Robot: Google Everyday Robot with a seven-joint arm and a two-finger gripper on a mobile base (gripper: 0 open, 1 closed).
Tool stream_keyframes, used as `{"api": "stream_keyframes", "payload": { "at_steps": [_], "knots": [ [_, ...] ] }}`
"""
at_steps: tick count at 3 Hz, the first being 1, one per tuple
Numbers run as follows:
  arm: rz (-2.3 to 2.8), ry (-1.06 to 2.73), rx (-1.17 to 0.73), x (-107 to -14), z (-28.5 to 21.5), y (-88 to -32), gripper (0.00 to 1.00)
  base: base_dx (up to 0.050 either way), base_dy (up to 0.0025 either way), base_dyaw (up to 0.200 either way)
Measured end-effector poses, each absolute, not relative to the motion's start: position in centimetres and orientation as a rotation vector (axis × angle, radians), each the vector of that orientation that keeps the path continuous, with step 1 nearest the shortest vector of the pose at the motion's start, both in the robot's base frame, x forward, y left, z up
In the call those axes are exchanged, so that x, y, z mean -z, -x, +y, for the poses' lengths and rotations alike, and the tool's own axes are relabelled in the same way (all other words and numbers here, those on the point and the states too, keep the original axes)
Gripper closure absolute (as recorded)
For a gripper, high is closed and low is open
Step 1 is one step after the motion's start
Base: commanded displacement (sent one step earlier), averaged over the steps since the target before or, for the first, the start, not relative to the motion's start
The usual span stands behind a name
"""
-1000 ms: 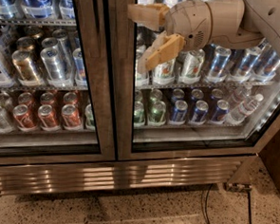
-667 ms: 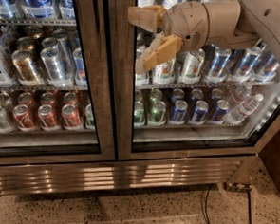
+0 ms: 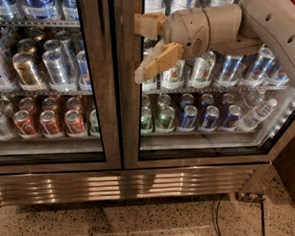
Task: Open right fridge door
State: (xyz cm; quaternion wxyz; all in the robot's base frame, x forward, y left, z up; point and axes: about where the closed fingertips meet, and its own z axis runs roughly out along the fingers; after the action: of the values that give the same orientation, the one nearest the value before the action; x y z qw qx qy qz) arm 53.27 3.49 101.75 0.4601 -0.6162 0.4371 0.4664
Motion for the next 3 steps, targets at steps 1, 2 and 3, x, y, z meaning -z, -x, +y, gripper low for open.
{"api": "stream_keyframes", "payload": {
  "at_steps": [1,2,3],
  "knots": [
    [1.072,1.520,-1.148,-101.83,3.56,-53.15,0.00,0.000,0.00000,0.000],
    [1.068,1.529,-1.148,-101.93,3.79,-53.13,0.00,0.000,0.00000,0.000],
    [1.061,1.540,-1.149,-102.08,4.12,-53.12,0.00,0.000,0.00000,0.000]
  ]
}}
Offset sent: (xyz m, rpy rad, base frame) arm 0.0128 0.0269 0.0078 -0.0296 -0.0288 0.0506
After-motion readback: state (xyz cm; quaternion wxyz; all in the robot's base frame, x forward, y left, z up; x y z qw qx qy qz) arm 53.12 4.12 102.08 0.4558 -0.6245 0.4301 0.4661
